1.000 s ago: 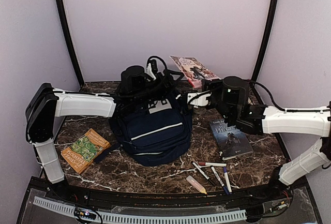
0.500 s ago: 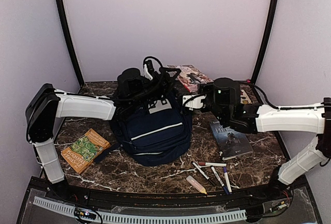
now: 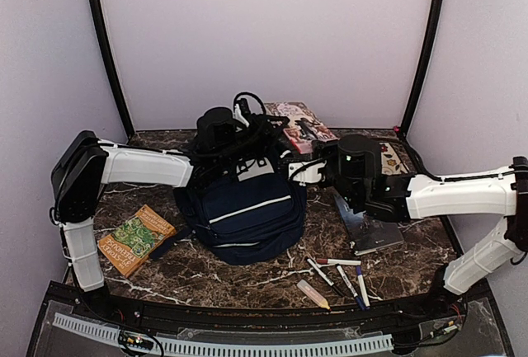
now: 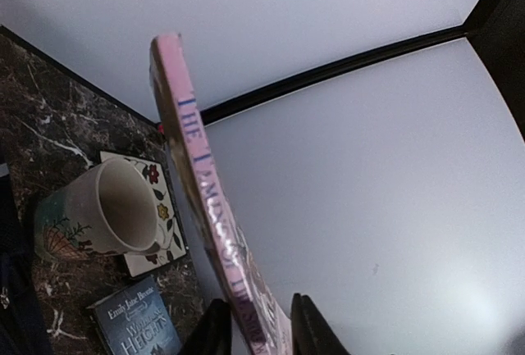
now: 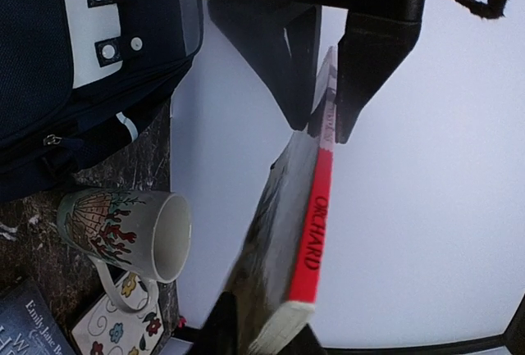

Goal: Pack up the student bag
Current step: Pass from the right arm to the left, then pass from the left arm to the right

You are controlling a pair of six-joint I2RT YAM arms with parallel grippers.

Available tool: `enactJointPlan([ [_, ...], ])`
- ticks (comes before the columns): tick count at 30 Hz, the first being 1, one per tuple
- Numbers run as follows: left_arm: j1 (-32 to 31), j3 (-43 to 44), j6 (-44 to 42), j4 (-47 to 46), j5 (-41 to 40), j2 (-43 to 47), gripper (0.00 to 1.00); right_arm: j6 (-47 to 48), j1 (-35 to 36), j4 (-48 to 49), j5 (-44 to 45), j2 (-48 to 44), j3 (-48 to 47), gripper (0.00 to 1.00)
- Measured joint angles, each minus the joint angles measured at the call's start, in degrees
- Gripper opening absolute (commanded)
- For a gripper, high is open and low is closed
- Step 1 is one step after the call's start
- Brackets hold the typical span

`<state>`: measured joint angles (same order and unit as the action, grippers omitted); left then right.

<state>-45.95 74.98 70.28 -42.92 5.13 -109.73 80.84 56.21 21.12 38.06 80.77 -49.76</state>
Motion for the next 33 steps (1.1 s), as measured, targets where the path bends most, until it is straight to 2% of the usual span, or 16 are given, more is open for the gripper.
enactJointPlan([
  [1,0.1,0.0,0.0,0.0,-0.1,0.0,0.12,-0.6,0.1,0.0,0.1,0.0,0.0,0.61],
  [2,0.1,0.0,-0.1,0.1,0.1,0.0,0.10,-0.9,0.1,-0.4,0.1,0.0,0.0,0.75],
  [4,0.5,0.0,-0.2,0.2,0.0,0.0,0.04,-2.4,0.3,-2.3,-0.2,0.0,-0.1,0.88],
  [6,1.0,0.0,-0.5,0.8,-0.1,0.0,0.00,-4.8,0.4,-5.8,-0.8,0.0,-0.6,0.95],
  [11,3.2,-2.4,-3.0,4.3,0.6,2.4,0.00,-13.9,-0.4,-17.7,-4.9,-0.2,-3.6,1.00],
  [13,5.1,-4.7,-5.0,6.4,1.9,4.8,0.00,-20.0,-3.1,-23.9,-9.4,-0.8,-5.4,1.00],
  [18,10.0,-9.6,-14.0,12.5,7.3,12.1,0.00,-35.4,-17.3,-40.9,-30.4,-0.9,-16.1,0.96],
  [22,11.0,-12.9,-21.6,14.4,12.4,17.0,0.00,-42.8,-26.6,-48.4,-47.1,-0.8,-21.7,0.97],
  [28,10.4,-20.0,-22.9,7.2,21.9,19.7,0.00,-57.5,-34.7,-52.7,-73.8,4.4,-24.4,0.98],
  [33,10.3,-22.4,-19.3,-1.3,30.1,19.7,0.00,-70.2,-36.2,-47.2,-91.2,6.6,-19.6,1.00],
])
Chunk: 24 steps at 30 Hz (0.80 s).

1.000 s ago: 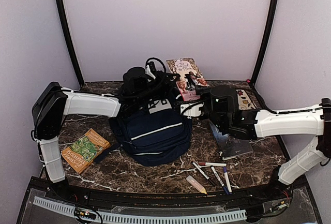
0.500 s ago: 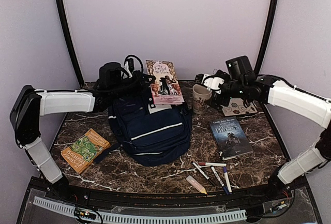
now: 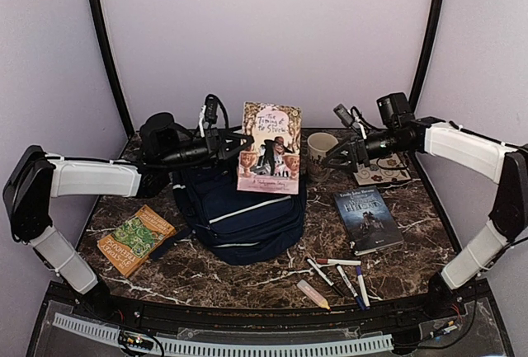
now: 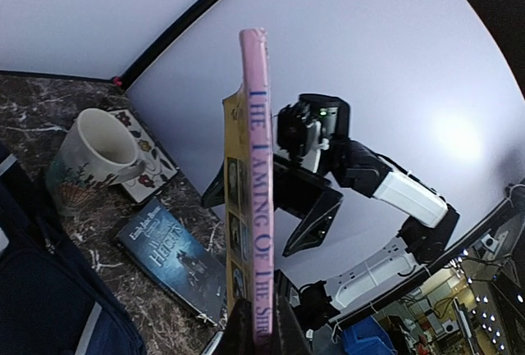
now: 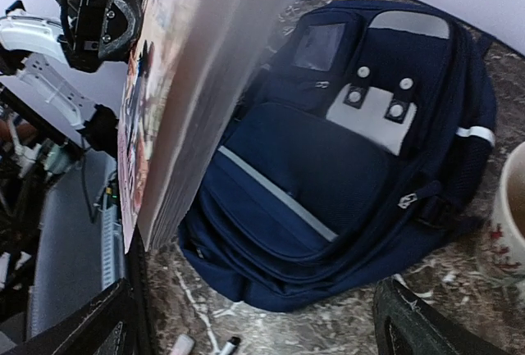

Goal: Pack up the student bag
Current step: Pass from the left arm to the right

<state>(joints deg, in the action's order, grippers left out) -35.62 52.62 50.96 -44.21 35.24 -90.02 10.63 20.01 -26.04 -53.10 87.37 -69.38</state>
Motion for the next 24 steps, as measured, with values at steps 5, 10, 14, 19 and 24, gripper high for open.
enactJointPlan([
  [5,-0.2,0.0,3.5,-9.0,5.4,-0.9,0.00,-8.7,1.1,7.1,-8.3,0.0,3.1,1.00],
  [10,-0.9,1.3,7.8,-15.9,7.8,-5.1,0.00,-14.4,4.2,13.5,-12.1,0.7,4.4,1.00],
  [14,-1.9,2.8,10.3,-18.5,8.0,-8.3,0.00,-17.6,7.2,16.7,-14.6,3.5,3.0,1.00],
  [19,-2.8,2.8,10.8,-19.2,5.7,-8.7,0.00,-25.6,8.9,26.7,-17.7,4.3,5.6,0.98],
  [24,-2.9,2.8,10.1,-18.8,2.6,-8.7,0.00,-34.2,10.3,36.2,-20.1,1.6,10.5,0.95],
])
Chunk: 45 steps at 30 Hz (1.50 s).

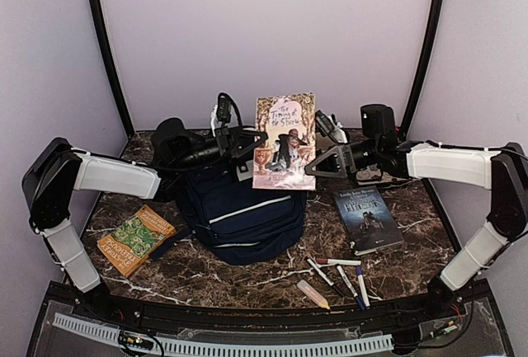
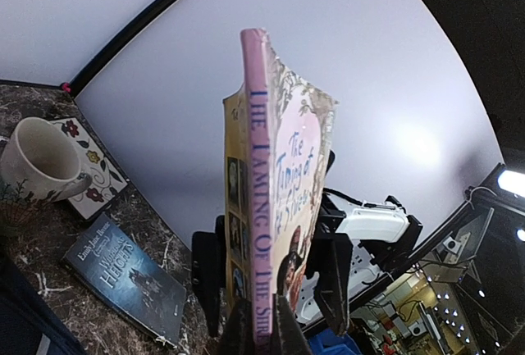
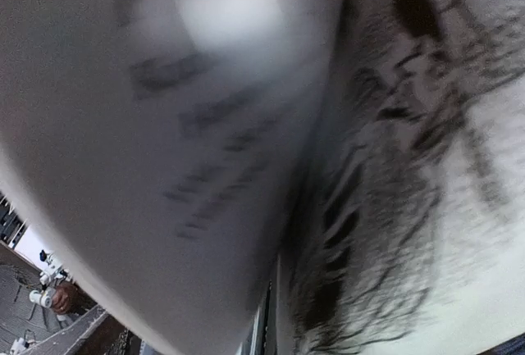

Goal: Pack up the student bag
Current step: Pass from the left arm to the right, then pick up the largest pocket of the bag from the student bag.

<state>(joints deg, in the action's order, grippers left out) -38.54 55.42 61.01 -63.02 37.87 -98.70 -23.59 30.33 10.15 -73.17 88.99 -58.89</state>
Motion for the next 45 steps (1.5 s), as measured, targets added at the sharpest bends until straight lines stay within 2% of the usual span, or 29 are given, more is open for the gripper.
enactJointPlan([
  [4,0.0,0.0,-2.8,4.2,-2.7,0.3,0.00,-4.2,0.2,4.0,-0.8,-1.6,2.4,0.95],
  [9,0.0,0.0,-5.6,8.7,-4.7,1.3,0.00,-8.0,0.3,7.3,-0.3,-2.0,3.6,0.85],
  [16,-0.4,0.0,-7.6,11.0,-7.6,2.5,0.00,-11.0,0.4,8.6,1.5,-1.4,3.4,0.52],
  [19,-0.4,-0.2,-8.2,11.9,-8.7,3.0,0.00,-10.3,0.4,6.6,3.4,-1.3,3.2,0.35],
  [23,-0.4,-0.4,-8.8,12.6,-9.6,3.3,0.00,-8.6,0.5,2.7,5.7,-0.6,1.8,0.19],
  [25,-0.4,-0.4,-9.0,12.9,-9.7,3.3,0.00,-7.6,0.5,0.7,6.8,-0.2,1.2,0.02],
  [30,-0.6,-0.4,-10.3,14.0,-10.0,3.4,0.02,-3.5,0.4,-5.8,10.5,1.2,-0.9,0.00],
  [34,-0.8,-0.6,-11.8,15.5,-11.0,3.5,0.33,0.7,0.1,-10.9,13.7,1.6,-2.5,0.00],
  [36,-0.9,-1.4,-12.9,17.3,-11.6,4.4,0.45,3.6,-0.4,-14.2,16.2,1.6,-3.3,0.00],
  [40,-1.1,-1.6,-17.7,26.9,-14.0,7.2,0.51,9.5,-3.3,-20.2,21.8,0.4,-3.5,0.00],
  [45,-3.2,1.7,-29.8,47.0,-20.0,10.0,0.52,18.7,-7.5,-29.5,29.3,-4.6,-3.5,0.00],
])
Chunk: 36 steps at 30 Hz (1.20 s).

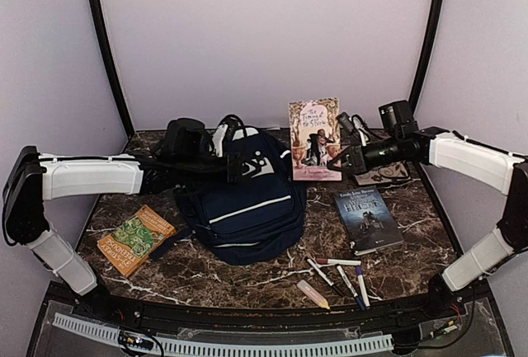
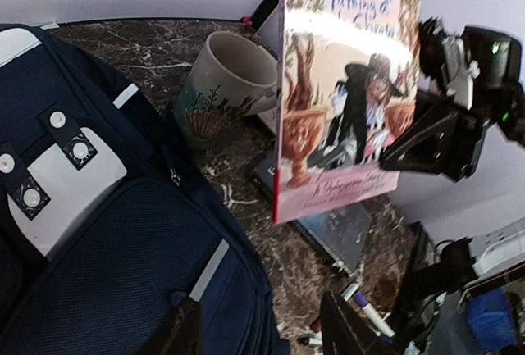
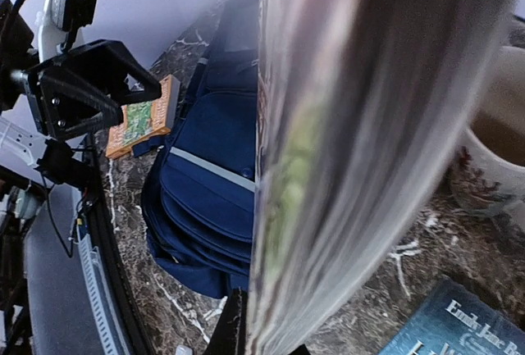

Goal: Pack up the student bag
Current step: Pick up the largest pocket of the bag from the student bag.

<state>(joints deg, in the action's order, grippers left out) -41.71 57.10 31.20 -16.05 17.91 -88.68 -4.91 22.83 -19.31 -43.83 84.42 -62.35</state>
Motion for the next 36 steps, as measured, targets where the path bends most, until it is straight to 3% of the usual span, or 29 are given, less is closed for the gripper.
enactJointPlan([
  [6,-8.1,10.5,-17.6,21.9,-7.3,-3.6,0.54,8.9,-2.6,-6.2,7.4,-11.2,3.8,0.00],
  [12,-13.4,15.8,-27.7,32.9,-9.4,-9.5,0.54,12.8,-5.7,-10.6,10.3,-14.3,4.6,0.00],
  [24,-16.2,35.5,-34.1,43.0,-10.1,-28.3,0.50,13.9,-9.4,-12.4,11.1,-16.2,6.9,0.00],
  [32,-17.7,44.0,-35.0,48.1,-14.6,-34.9,0.53,13.8,-9.7,-12.3,11.1,-16.3,7.8,0.00],
  [36,-17.9,45.4,-35.0,49.3,-17.7,-36.7,0.48,13.6,-9.9,-12.1,11.1,-16.4,8.4,0.00],
])
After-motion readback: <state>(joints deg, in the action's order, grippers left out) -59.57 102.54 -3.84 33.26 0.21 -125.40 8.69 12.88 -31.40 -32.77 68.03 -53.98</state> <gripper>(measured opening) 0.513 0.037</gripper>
